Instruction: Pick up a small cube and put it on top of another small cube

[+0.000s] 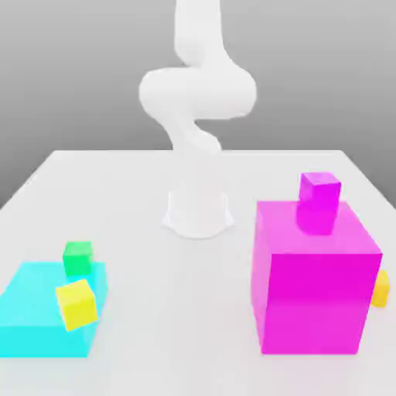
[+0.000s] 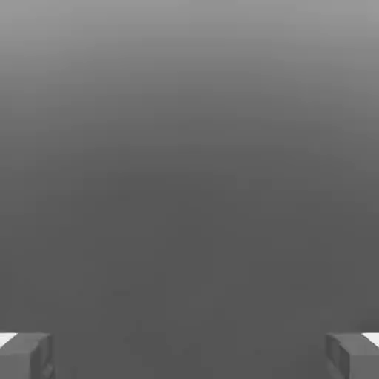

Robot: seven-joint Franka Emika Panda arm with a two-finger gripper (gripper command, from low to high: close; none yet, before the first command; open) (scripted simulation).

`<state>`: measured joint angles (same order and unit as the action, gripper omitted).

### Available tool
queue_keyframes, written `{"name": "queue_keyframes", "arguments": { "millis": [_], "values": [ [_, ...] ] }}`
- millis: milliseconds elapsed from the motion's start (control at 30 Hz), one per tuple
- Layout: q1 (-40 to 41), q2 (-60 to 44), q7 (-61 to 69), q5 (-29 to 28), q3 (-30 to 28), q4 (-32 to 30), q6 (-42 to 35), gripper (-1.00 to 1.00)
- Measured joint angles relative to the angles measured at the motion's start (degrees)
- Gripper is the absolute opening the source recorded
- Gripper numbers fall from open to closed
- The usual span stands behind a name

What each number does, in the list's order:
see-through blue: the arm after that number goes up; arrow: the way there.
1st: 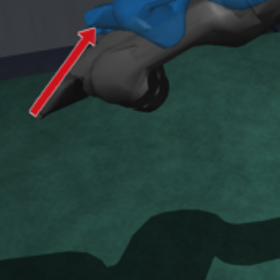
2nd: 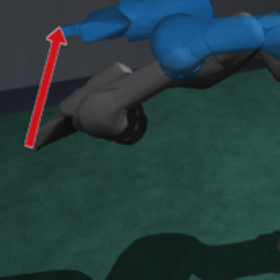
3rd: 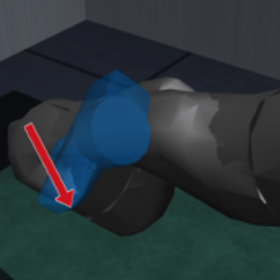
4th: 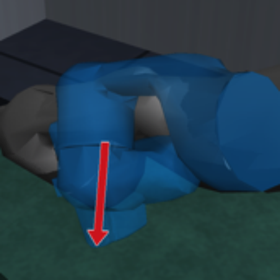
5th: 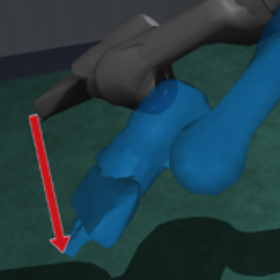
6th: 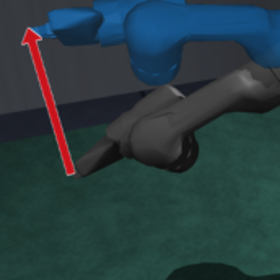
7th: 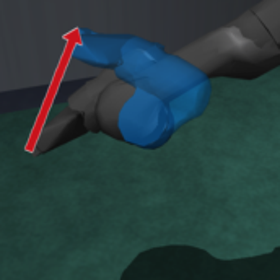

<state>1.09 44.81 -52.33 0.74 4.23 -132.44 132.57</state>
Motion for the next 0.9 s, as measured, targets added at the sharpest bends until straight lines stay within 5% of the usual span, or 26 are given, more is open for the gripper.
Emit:
{"name": "queue_keyframes", "arguments": {
  "millis": [900],
  "values": [
    [15.62,-19.52,-71.03,6.21,44.79,-7.94,11.33,0.00]
  ]
}}
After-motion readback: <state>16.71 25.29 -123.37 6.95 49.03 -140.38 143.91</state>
